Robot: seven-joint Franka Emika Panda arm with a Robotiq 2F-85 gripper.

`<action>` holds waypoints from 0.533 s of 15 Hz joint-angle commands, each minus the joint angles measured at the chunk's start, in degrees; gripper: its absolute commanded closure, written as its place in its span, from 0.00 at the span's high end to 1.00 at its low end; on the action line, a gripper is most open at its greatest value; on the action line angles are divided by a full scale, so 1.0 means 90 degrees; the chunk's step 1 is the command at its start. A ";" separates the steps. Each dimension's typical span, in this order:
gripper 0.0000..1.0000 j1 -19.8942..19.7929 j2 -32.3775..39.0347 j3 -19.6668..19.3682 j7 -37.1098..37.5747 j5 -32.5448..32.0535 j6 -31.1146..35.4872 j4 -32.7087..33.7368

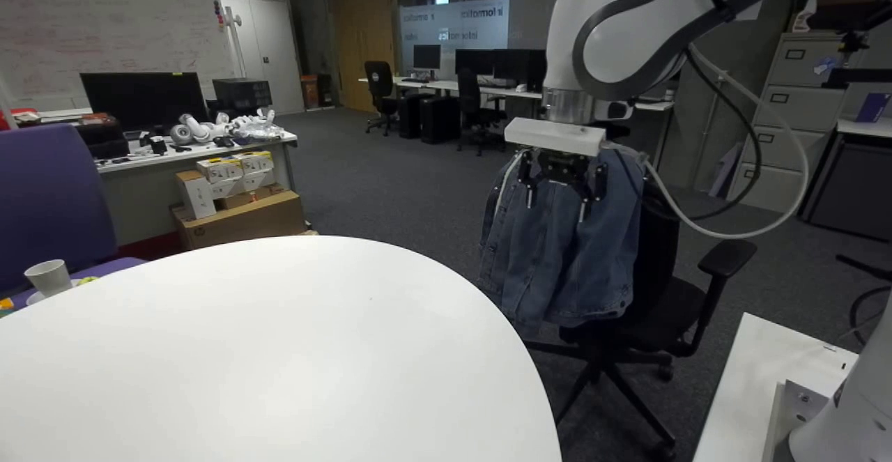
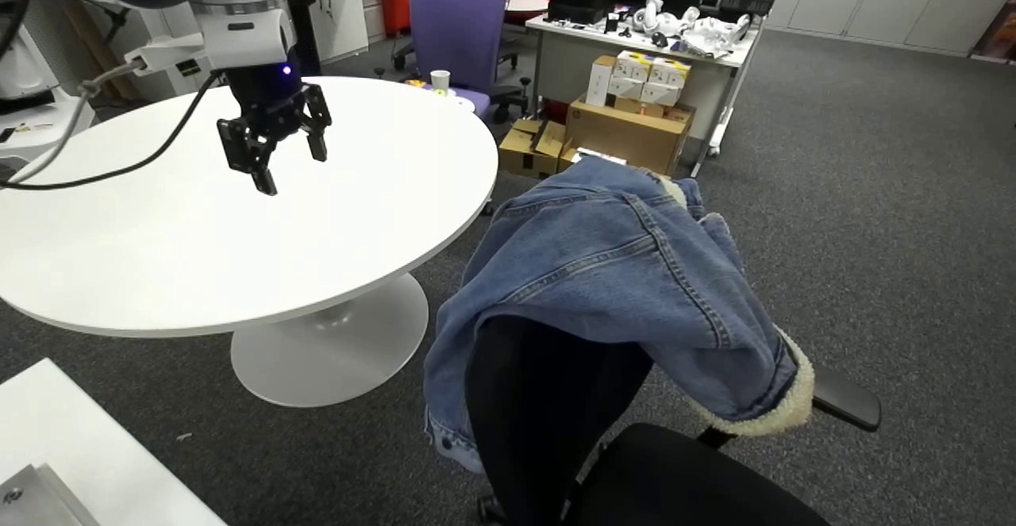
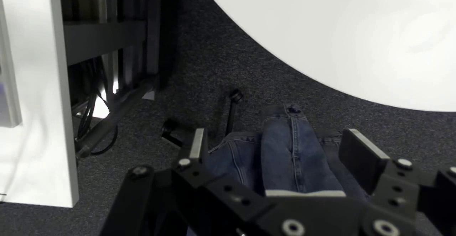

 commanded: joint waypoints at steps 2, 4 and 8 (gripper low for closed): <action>1.00 -0.0330 -0.0251 0.0256 -0.0201 0.0101 -0.0033 -0.0190; 1.00 -0.0335 -0.0271 0.0258 -0.0207 0.0102 -0.0033 -0.0223; 1.00 -0.0334 -0.0252 0.0259 -0.0206 0.0100 -0.0032 -0.0224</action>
